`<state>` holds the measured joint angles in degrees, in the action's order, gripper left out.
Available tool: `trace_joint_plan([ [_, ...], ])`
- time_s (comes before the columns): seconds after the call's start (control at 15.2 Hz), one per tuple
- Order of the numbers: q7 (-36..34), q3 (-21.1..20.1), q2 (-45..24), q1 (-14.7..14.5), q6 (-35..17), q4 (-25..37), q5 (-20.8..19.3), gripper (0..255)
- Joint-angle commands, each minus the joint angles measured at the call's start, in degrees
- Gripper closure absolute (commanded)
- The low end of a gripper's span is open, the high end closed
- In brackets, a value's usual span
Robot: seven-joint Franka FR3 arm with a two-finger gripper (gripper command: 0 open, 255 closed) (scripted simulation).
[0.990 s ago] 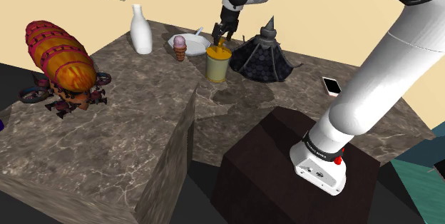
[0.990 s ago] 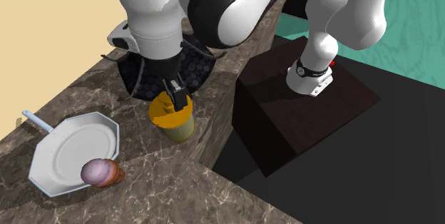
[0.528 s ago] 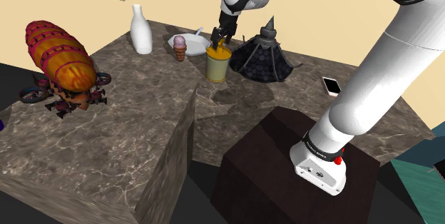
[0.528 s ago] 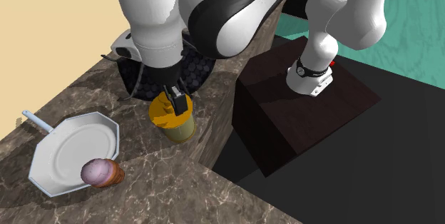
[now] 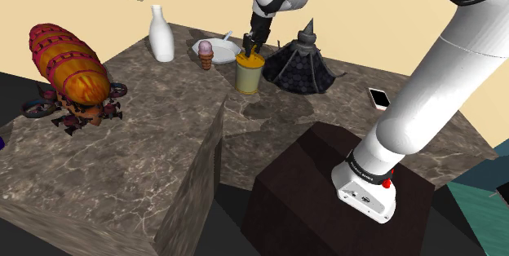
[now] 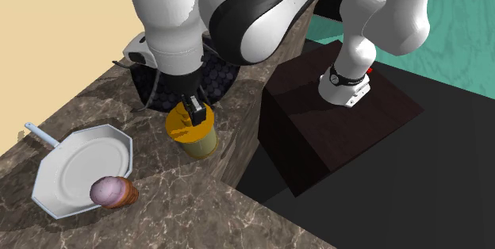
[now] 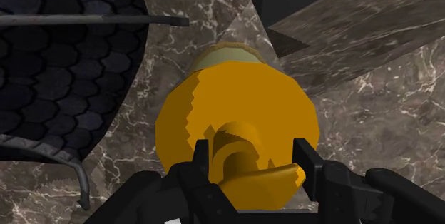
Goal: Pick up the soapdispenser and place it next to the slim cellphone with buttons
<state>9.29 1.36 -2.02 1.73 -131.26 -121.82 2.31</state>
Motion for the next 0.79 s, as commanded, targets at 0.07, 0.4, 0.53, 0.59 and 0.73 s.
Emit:
trace_joint_plan([
  [0.07, 0.0, 0.0, -0.1, 0.0, 0.0, 0.0, 0.0, 255],
  [0.4, -0.1, 0.0, 0.6, 0.0, 1.5, 0.7, -0.1, 255],
  [0.53, -0.1, 0.0, 1.2, 0.0, 3.0, 1.6, -0.1, 255],
  [0.59, -0.2, 0.0, 1.5, 0.0, 3.7, 2.1, -0.1, 255],
  [0.73, -0.2, 0.0, 2.1, 0.0, 5.2, 3.0, -0.2, 255],
])
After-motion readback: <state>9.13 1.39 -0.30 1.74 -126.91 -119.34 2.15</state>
